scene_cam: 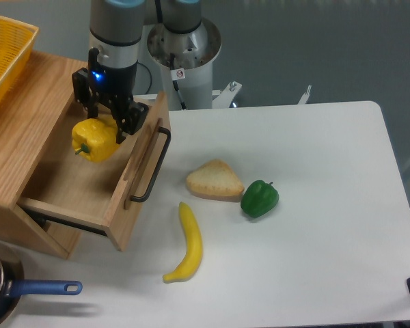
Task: Place the yellow pepper in the top drawer
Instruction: 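Lower the yellow pepper into the drawer bottom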
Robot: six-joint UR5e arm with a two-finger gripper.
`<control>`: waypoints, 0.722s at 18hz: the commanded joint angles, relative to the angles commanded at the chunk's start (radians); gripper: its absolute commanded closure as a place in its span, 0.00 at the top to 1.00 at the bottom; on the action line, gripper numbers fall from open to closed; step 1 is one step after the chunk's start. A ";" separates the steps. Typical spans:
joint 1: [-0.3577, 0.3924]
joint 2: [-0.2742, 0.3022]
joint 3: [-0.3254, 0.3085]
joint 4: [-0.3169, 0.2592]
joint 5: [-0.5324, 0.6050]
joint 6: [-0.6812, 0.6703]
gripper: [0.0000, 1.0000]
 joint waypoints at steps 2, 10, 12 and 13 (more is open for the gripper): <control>-0.002 0.000 0.000 0.000 0.000 0.000 0.17; -0.017 -0.017 -0.002 0.000 0.005 0.000 0.17; -0.034 -0.022 0.000 0.000 0.028 0.000 0.17; -0.040 -0.023 0.000 0.002 0.038 -0.002 0.17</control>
